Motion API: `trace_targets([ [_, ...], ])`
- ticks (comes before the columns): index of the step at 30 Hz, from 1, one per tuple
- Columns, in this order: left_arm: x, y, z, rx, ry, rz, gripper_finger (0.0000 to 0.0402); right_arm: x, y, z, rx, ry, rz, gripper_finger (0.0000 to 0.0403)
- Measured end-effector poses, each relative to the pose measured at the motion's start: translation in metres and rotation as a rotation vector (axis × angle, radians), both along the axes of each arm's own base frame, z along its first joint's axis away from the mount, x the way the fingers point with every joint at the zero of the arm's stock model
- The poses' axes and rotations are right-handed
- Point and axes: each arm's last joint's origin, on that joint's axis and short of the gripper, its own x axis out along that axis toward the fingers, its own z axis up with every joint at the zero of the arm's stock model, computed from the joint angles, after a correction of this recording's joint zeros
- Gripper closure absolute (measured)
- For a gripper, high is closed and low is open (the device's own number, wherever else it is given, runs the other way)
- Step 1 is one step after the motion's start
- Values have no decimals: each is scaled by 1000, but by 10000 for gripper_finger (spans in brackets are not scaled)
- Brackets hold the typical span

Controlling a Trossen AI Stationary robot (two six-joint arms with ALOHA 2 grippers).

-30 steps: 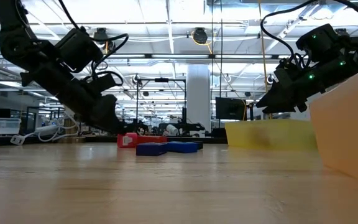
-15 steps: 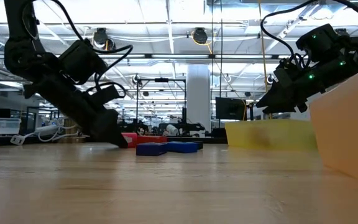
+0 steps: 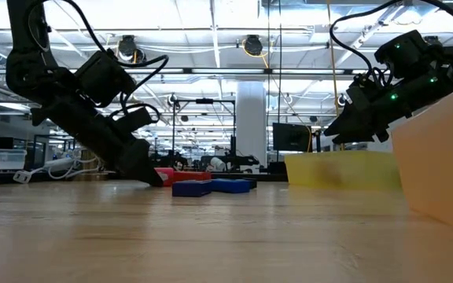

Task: Pick & Place Office items
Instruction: Put the pink charger adapter into the yellow bin

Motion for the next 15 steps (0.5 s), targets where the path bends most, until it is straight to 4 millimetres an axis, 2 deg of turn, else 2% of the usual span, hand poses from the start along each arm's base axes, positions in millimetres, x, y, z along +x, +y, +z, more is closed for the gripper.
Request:
trace_targets([
  [4,0,0,0,2,2,-5,255,0,0,0,0,0,0,156],
  [11,0,0,0,2,2,-5,253,0,0,0,2,3,0,156],
  [15,0,0,0,-13,-8,12,223,0,0,-1,4,5,0,156],
])
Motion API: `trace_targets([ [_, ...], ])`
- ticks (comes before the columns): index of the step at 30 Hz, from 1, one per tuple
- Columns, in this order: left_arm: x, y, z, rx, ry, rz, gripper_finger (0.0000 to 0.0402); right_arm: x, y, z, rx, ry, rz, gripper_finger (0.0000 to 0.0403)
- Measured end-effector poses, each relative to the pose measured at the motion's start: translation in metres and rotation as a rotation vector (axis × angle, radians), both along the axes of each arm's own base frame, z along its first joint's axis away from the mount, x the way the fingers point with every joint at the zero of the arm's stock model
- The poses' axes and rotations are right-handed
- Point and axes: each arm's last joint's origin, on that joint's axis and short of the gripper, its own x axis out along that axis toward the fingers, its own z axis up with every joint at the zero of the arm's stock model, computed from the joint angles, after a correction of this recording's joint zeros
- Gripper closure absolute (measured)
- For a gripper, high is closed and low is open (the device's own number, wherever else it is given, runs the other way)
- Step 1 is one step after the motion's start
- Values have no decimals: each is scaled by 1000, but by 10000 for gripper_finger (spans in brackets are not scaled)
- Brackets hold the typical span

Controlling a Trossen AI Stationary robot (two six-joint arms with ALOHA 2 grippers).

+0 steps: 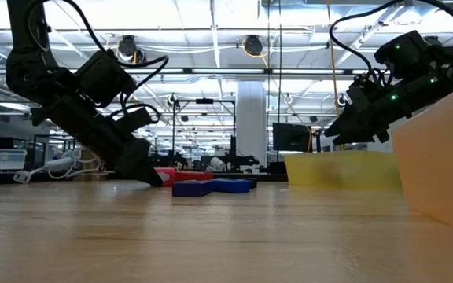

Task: Pick & Place Office items
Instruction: Put the pink charger adapter into the yellow bin

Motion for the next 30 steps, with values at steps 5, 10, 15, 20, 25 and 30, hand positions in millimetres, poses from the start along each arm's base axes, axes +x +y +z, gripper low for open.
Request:
trace_targets([
  [5,1,0,1,-30,-30,28,188,0,0,0,0,0,1,156],
  [10,1,0,1,-33,-36,31,168,0,0,0,0,0,0,156],
  [15,1,0,1,-45,-46,45,162,0,0,0,0,0,0,156],
  [20,0,2,1,-35,-62,113,161,0,0,0,0,0,0,156],
  [25,0,2,1,-27,-63,126,168,0,0,0,0,0,0,156],
  [30,0,2,1,0,-42,100,220,0,0,0,0,0,0,156],
])
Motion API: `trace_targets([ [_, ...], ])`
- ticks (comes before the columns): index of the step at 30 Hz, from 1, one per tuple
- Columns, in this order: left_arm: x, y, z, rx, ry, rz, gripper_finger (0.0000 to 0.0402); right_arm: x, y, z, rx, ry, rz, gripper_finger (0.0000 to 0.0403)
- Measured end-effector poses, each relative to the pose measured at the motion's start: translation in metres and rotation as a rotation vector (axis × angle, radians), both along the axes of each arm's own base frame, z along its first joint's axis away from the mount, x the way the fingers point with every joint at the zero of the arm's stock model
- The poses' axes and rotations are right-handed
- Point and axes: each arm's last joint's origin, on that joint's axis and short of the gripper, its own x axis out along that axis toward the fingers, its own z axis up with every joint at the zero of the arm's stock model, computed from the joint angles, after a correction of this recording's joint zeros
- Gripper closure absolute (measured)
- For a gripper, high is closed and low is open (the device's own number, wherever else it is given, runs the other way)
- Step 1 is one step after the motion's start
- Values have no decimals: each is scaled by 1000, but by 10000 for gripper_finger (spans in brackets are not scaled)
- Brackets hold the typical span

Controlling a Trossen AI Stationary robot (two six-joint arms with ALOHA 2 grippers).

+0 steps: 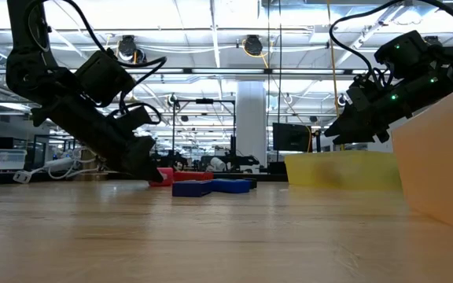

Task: Pick & Place Office items
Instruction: Put the pink charger adapter into the yellow bin

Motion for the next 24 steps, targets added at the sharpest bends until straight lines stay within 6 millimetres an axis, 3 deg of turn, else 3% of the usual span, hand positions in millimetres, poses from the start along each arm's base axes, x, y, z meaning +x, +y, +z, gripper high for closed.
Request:
trace_targets([
  [3,0,0,0,0,0,-4,254,0,0,0,0,0,0,156],
  [10,1,0,5,27,-22,-13,254,0,0,0,1,-1,5,156],
  [18,2,-10,47,62,-206,-67,254,6,5,9,24,-134,240,156],
  [24,7,-25,80,56,-473,-215,254,15,19,16,-18,-191,409,156],
])
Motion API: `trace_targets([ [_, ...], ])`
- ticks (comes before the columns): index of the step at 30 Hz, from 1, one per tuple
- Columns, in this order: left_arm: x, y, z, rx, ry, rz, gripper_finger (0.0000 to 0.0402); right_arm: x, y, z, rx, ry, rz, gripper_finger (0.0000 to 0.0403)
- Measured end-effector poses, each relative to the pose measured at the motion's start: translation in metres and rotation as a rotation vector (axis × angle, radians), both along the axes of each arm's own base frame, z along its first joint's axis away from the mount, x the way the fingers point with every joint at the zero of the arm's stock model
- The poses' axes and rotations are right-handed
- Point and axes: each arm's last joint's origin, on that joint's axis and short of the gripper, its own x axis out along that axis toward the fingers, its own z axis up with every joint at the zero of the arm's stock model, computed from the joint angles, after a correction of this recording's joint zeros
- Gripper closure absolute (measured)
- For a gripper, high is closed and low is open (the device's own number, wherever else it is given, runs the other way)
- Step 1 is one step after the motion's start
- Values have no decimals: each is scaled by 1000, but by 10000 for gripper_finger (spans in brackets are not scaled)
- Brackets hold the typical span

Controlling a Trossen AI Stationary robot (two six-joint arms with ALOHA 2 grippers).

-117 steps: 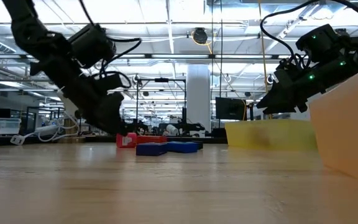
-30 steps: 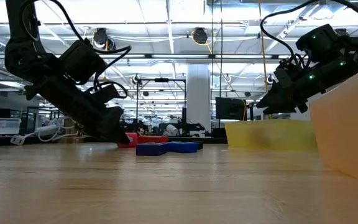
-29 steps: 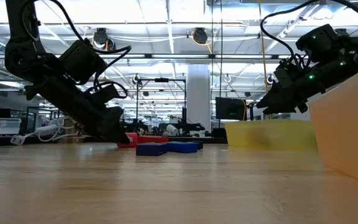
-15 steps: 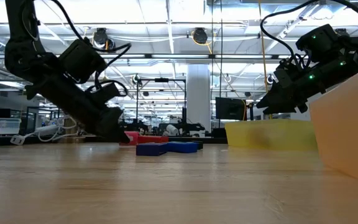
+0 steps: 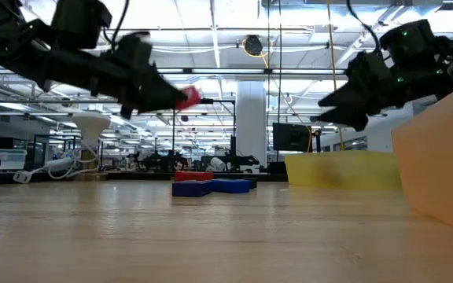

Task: Pick & Place Office items
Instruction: Put the pink charger adapter into the yellow bin

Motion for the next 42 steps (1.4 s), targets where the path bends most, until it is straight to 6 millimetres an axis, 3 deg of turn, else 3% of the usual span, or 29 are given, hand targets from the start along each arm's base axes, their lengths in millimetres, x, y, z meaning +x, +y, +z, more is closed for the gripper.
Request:
trace_targets([
  [5,14,-11,18,61,-83,-119,254,11,22,11,-148,-95,160,156],
  [11,47,-25,36,131,-87,-234,254,20,56,24,-294,-236,344,156],
  [18,91,-42,45,191,-103,-319,254,27,82,33,-319,-305,279,151],
  [28,137,-57,51,243,-29,-388,248,46,100,39,-318,-284,298,85],
  [34,147,-58,55,244,32,-393,252,55,102,35,-395,-228,205,90],
  [42,148,-58,55,244,38,-394,251,62,103,31,-393,-248,205,107],
])
